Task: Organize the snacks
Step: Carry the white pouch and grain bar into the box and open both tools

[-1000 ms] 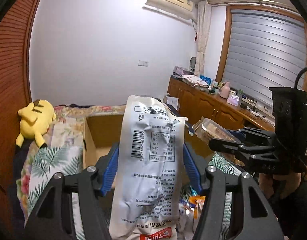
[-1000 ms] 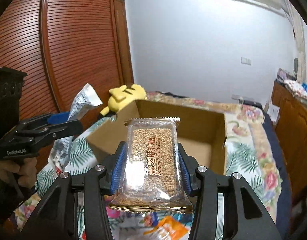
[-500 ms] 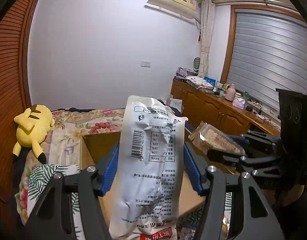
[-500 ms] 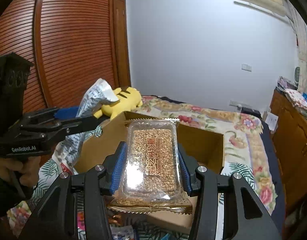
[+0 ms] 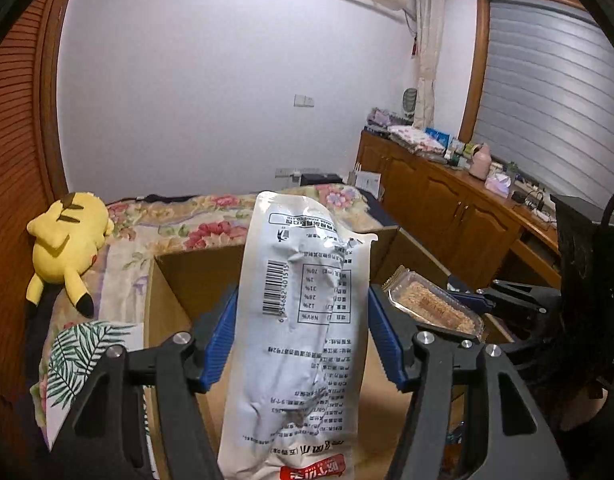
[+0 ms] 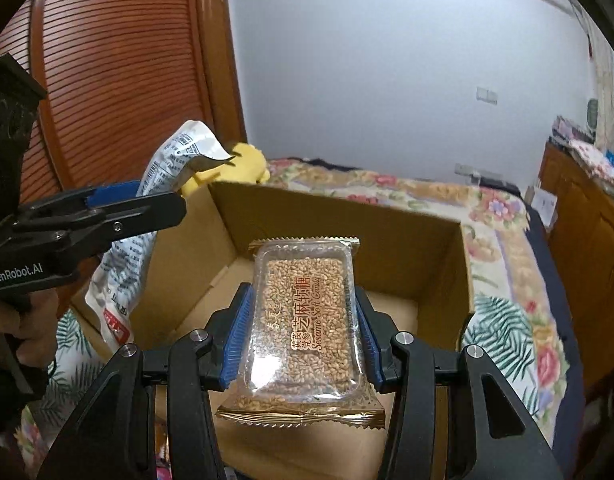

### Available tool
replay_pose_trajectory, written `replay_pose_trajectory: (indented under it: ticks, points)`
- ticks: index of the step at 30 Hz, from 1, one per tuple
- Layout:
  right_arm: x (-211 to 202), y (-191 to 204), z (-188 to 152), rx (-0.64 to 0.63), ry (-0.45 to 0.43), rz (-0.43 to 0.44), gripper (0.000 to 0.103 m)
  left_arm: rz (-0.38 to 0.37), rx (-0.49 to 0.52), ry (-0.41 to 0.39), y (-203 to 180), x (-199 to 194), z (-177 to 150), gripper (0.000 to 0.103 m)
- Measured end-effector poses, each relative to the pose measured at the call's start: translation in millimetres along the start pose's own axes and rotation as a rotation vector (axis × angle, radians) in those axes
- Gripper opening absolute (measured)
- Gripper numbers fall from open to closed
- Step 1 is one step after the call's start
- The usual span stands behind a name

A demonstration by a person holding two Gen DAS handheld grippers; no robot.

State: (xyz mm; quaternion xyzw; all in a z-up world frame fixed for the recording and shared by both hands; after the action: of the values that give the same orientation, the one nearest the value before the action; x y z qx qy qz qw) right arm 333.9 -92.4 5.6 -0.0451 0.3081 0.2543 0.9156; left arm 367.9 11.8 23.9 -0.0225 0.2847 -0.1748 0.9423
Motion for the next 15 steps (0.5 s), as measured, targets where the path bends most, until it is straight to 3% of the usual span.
replay_pose_trajectory:
  ticks: [9,15]
  points:
    - [13.8,0.2,-17.6,0.018,0.065,-0.018,0.049,0.042,0.041,0.104,-5.6,21.3,-15.8,0.064]
    - [20.4,1.8,-29.6,0.027,0.105,-0.014,0.050,0.039,0.043,0.117,-9.0,18.7,-21.4,0.069]
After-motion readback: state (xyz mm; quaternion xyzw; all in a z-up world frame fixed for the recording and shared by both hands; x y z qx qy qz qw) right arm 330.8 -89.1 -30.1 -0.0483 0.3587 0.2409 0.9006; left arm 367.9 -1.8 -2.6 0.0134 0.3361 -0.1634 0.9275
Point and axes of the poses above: each gripper's, at about its wrist camera, not at the fingertips, and x roughly the way its jaws point, y to its left, z to its top, the point moved 4 cm from there along x, roughly the way its jaws point
